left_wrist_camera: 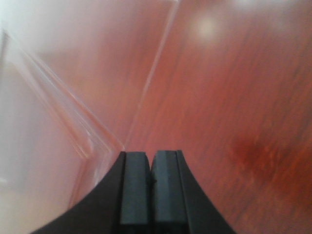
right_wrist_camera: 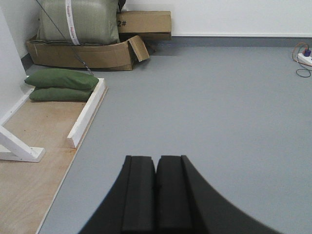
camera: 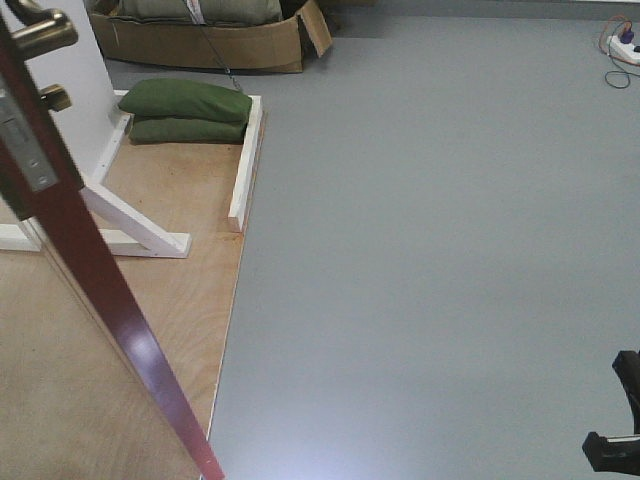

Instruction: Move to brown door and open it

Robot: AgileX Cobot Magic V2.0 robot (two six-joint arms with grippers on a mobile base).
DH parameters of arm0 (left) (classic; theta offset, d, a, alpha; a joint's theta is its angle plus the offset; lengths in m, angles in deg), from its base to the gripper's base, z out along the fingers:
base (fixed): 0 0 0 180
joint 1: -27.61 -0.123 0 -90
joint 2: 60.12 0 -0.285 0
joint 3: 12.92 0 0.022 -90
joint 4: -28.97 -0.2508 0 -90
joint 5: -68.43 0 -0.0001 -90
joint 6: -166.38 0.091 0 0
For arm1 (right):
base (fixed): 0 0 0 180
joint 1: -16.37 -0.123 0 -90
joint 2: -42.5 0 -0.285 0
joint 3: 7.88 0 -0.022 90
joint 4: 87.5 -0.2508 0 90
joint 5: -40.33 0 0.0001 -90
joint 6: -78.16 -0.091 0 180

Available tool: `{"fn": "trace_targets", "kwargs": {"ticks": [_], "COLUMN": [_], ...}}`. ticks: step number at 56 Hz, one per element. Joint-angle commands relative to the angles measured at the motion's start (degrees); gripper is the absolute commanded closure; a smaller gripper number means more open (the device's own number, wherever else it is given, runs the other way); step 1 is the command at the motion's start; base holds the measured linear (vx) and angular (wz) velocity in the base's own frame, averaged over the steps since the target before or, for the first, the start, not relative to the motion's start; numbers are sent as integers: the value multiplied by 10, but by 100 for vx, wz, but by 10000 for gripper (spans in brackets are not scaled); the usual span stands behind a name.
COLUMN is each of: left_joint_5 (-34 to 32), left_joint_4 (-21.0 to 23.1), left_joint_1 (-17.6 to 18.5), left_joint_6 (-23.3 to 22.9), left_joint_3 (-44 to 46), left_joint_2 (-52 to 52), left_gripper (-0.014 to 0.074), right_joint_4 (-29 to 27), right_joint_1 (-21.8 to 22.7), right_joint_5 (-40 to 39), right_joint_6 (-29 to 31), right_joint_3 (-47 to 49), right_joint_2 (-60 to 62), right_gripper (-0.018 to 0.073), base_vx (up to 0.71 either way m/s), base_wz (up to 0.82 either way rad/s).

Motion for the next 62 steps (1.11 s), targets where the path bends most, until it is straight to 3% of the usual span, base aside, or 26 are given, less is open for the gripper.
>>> {"fn": "trace_targets", "kwargs": {"ticks": [1,8,29,62], "left_joint_5": [-50,-52,-79,-72], "left_joint_4": [-20,-52,-52,-52], "left_joint_1": [26,55,144,148], "left_joint_6": [1,1,1,0], "left_joint_3": [16,16,16,16], "left_joint_2": [-8,-25,-42,-42], "left_gripper": [603,603,603,603], "right_joint_4": [2,2,2,2], "right_joint_1": [1,1,1,1], "right_joint_5": [-43,-43,-43,-43], "right_joint_6": [4,4,4,4], "right_joint_3": [-2,-2,-2,-2], "right_joint_2": [3,3,3,3], "right_gripper": [559,559,559,559], "base_vx": [0,0,0,0], "base_wz": [0,0,0,0]}}
